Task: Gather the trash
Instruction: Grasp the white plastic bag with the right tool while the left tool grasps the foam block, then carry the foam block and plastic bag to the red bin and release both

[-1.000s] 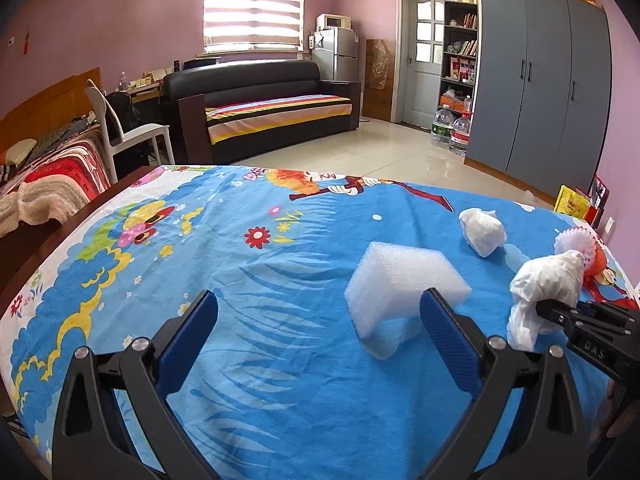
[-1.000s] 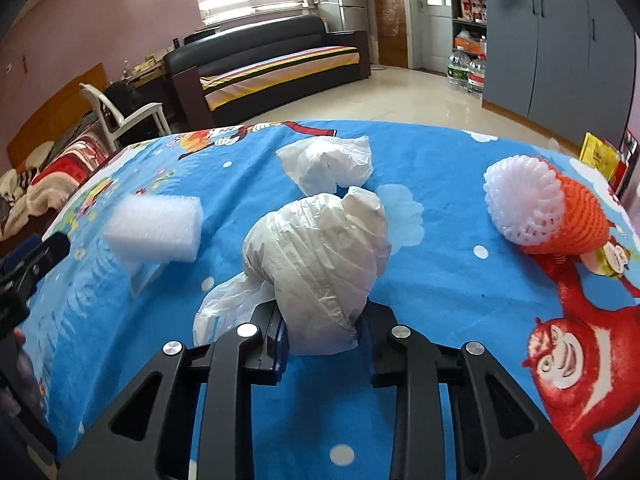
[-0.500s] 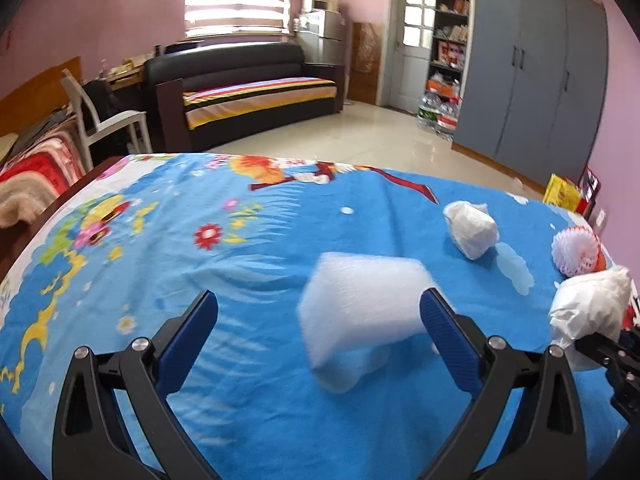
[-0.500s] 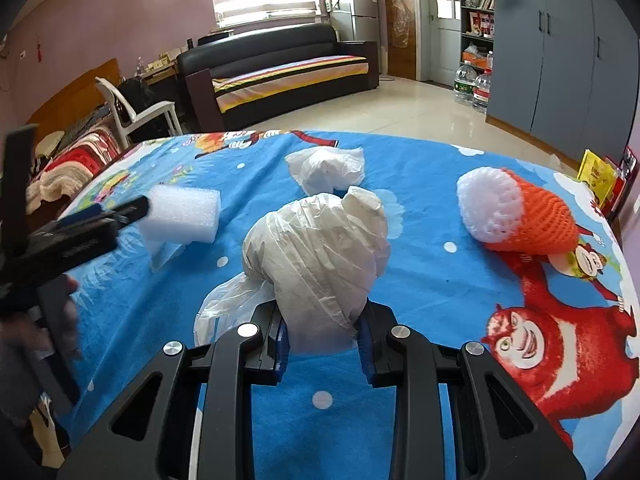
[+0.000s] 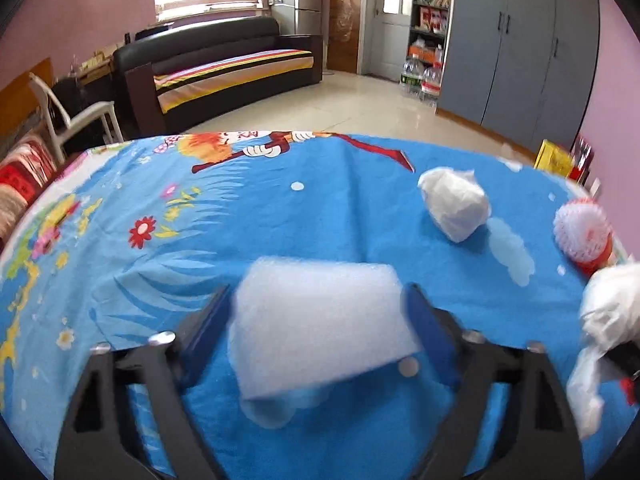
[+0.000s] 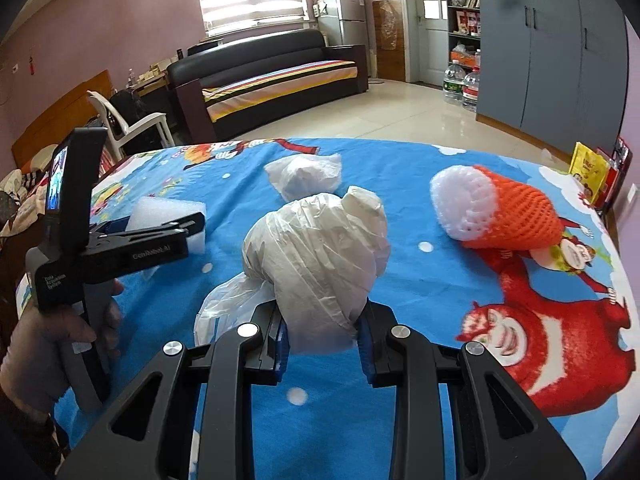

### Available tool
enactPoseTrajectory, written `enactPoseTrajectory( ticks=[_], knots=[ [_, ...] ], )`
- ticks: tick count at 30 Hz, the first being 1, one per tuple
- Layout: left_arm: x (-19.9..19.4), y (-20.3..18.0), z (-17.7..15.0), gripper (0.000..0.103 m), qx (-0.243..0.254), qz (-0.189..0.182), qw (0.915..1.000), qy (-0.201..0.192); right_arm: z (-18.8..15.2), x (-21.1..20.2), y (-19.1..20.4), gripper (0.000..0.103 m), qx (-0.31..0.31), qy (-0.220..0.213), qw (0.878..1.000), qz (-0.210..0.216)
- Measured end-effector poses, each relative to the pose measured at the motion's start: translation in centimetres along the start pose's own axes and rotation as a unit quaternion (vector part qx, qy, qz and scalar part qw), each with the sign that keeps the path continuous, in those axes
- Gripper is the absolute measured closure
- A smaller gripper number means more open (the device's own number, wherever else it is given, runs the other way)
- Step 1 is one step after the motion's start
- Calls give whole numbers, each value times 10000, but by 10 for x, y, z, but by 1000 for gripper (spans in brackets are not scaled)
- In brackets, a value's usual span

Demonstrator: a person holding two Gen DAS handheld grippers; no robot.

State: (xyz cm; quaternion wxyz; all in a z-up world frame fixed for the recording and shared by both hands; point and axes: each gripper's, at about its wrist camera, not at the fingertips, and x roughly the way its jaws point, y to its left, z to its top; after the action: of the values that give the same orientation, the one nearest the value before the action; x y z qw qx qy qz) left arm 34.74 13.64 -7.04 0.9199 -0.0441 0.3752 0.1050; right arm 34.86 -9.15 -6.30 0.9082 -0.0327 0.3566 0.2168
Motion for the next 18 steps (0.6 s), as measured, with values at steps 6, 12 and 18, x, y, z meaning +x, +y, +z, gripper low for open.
enactPoseTrajectory(
  ticks=[6,12,18],
  knots=[
    [-19,-4,-4,37,-14,-106,9998,-191,-11,-21,-19,74,70,-5,9998,-177],
    [-57,-40,-25,44,183,-247,9982,-515,-30,-53,-30,74,44,-92,9996,-254],
    [-110,-97,-44,45,799,-410,9905,-1045,-46,-96,-48,74,-28,-299,9989,-371]
  ],
)
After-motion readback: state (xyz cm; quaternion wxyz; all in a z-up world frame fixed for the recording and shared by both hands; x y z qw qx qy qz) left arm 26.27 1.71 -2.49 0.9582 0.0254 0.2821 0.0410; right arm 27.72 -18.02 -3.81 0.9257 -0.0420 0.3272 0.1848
